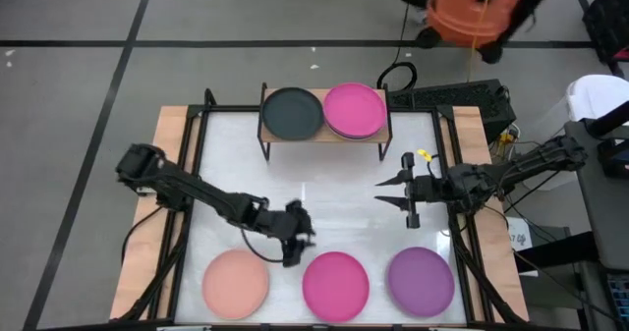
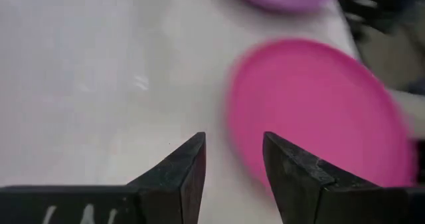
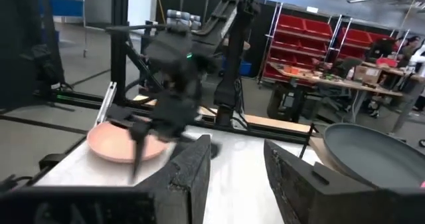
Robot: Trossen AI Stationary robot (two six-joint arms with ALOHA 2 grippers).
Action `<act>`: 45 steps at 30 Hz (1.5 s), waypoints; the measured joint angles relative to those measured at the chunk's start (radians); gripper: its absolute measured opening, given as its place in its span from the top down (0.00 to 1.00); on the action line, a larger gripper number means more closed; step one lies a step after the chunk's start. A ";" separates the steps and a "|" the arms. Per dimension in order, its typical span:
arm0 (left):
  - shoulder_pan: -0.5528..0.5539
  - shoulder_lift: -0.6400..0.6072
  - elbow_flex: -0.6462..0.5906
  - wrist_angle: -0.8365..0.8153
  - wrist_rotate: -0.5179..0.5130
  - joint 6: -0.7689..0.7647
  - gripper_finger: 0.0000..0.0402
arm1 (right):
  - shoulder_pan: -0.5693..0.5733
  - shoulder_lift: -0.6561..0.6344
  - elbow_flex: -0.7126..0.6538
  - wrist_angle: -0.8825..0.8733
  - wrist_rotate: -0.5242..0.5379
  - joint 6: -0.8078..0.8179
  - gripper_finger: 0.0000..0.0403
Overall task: Place and stack plates onto a shelf
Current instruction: Stack the pink plate on the black plate on the shelf
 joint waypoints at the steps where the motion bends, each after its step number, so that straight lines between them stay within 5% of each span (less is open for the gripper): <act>1: -0.003 0.024 0.009 0.004 0.040 -0.023 0.62 | 0.000 -0.003 -0.002 -0.002 0.000 0.001 0.69; 13: -0.026 0.207 0.109 -0.062 0.124 -0.088 0.62 | 0.000 0.013 -0.002 -0.001 -0.003 0.011 0.69; 34: -0.030 0.244 0.122 -0.086 0.128 -0.138 0.63 | 0.000 0.013 -0.002 -0.009 -0.003 0.010 0.69; 45: -0.025 0.261 0.122 -0.074 0.128 -0.122 0.93 | 0.000 0.013 -0.002 -0.009 0.001 0.011 0.69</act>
